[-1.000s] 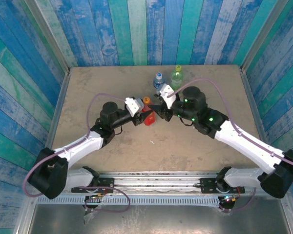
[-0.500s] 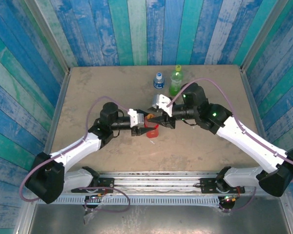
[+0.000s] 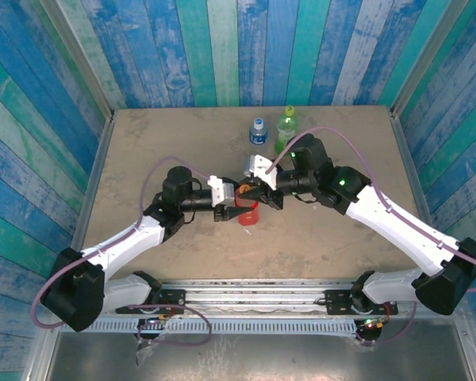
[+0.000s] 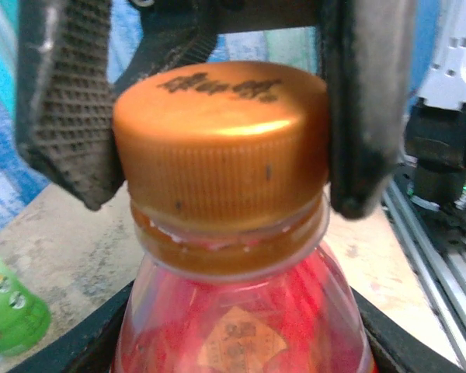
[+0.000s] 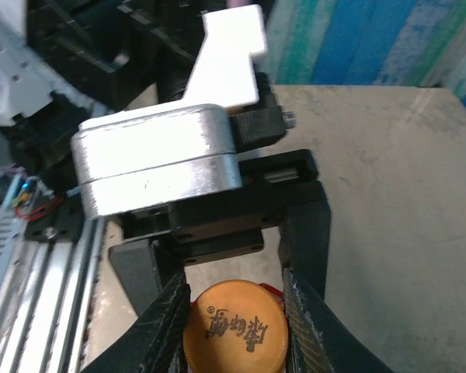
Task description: Screw on the bottle caps
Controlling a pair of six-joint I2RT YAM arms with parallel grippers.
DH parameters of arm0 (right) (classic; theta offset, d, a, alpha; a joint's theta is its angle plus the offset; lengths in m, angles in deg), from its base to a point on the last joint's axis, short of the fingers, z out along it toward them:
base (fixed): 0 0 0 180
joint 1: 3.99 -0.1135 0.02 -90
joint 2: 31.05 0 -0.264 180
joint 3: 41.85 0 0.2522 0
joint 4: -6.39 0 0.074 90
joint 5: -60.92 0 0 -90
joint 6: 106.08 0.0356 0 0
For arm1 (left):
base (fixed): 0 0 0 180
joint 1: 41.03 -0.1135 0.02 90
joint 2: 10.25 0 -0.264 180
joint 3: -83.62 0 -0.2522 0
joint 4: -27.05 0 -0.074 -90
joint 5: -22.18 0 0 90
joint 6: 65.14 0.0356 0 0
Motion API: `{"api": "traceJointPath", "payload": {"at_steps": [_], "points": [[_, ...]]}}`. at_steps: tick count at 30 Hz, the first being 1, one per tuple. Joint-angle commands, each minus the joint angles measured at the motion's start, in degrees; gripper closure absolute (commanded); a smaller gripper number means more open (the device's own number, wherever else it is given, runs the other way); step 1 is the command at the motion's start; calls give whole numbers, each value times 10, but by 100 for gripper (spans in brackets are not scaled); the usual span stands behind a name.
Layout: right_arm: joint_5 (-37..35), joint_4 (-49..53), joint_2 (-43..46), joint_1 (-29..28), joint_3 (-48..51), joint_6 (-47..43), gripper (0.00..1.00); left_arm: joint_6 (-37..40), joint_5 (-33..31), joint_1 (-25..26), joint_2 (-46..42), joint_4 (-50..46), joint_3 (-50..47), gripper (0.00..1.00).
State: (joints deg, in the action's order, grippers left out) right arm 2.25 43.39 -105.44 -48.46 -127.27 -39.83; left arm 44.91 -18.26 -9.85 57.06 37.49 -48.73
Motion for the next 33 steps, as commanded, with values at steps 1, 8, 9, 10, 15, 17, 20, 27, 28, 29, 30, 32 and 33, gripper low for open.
{"api": "traceJointPath", "payload": {"at_steps": [1,8,9,10,15,17,20,27,28,29,30,32,33], "points": [[-105,-59,5,0,18,63,90,-73,-121,0,9,94,6,43],[-445,-163,-29,-9,60,266,98,-169,-377,0,86,191,36,46],[-483,-157,-35,-13,58,294,99,-172,-393,1,97,189,44,46],[-519,-151,-43,-17,56,324,99,-172,-406,3,107,188,51,46],[-533,-121,-72,-22,35,371,97,-159,-407,10,127,180,61,47],[-497,-118,-77,-22,26,349,93,-150,-397,10,124,168,60,47],[-409,-162,-51,-16,48,268,77,-114,-356,10,111,144,52,47],[-151,-254,63,34,146,130,51,-23,-211,10,65,44,40,45],[-120,-244,74,42,148,117,49,-6,-179,10,59,27,40,45],[-96,-232,82,50,147,107,47,4,-148,10,56,9,44,45],[-71,-213,88,57,144,94,47,18,-116,10,53,-16,51,44],[-39,-169,93,65,130,69,47,33,-62,10,49,-33,54,45],[-21,-144,92,66,119,58,47,42,-35,10,49,-39,54,45]]}}
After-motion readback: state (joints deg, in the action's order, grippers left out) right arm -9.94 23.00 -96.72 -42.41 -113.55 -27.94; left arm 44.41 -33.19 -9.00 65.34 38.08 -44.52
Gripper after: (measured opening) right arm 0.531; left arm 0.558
